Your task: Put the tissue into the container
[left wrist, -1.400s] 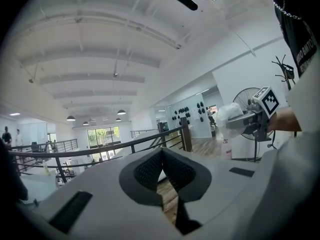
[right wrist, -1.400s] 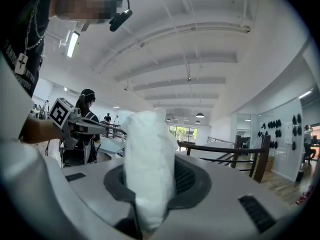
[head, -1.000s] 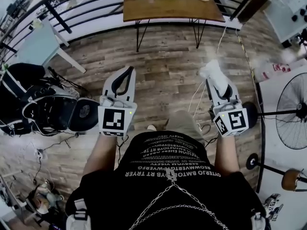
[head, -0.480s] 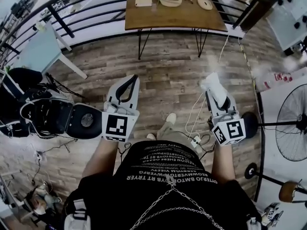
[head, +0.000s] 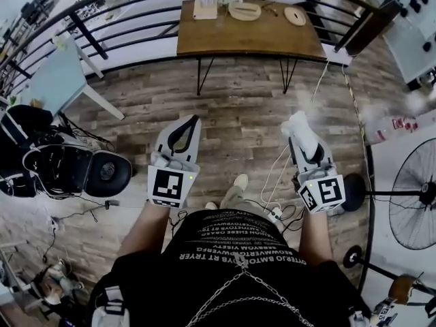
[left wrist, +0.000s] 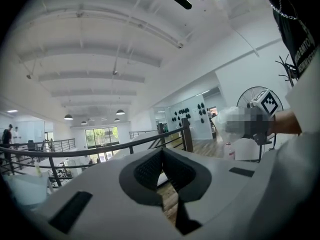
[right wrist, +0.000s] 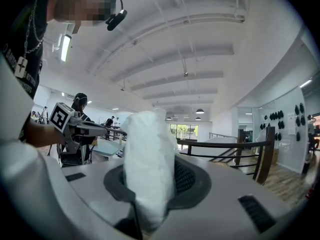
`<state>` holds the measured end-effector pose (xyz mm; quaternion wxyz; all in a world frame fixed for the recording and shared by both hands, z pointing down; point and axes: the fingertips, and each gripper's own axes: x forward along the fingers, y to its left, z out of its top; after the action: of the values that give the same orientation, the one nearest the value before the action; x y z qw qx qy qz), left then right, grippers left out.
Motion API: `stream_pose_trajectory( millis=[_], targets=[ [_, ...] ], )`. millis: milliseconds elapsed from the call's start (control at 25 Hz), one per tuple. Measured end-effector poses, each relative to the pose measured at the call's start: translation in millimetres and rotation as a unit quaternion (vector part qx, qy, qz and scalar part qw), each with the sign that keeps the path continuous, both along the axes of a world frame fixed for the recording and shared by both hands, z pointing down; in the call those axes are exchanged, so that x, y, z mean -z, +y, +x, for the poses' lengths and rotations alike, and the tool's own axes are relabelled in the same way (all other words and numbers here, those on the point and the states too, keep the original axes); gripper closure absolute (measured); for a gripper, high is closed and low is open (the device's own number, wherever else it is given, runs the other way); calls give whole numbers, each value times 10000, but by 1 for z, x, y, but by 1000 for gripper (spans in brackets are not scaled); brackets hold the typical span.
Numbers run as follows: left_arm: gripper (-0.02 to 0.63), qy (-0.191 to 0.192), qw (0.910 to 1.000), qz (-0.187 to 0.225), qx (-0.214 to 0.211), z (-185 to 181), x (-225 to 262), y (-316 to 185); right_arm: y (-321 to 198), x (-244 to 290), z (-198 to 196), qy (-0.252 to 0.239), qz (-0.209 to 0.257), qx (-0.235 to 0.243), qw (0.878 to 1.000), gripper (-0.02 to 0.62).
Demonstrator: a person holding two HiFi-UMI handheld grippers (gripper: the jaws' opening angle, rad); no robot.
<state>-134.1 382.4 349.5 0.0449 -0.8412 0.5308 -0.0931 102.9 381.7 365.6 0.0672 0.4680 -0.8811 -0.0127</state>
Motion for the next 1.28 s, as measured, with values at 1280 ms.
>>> stream_pose_trajectory(
  millis=[1280],
  targets=[
    [581,-102,9994,-202,274,55,-14,-169,-175,-5,61,-26,-149,240,9996,480]
  ],
)
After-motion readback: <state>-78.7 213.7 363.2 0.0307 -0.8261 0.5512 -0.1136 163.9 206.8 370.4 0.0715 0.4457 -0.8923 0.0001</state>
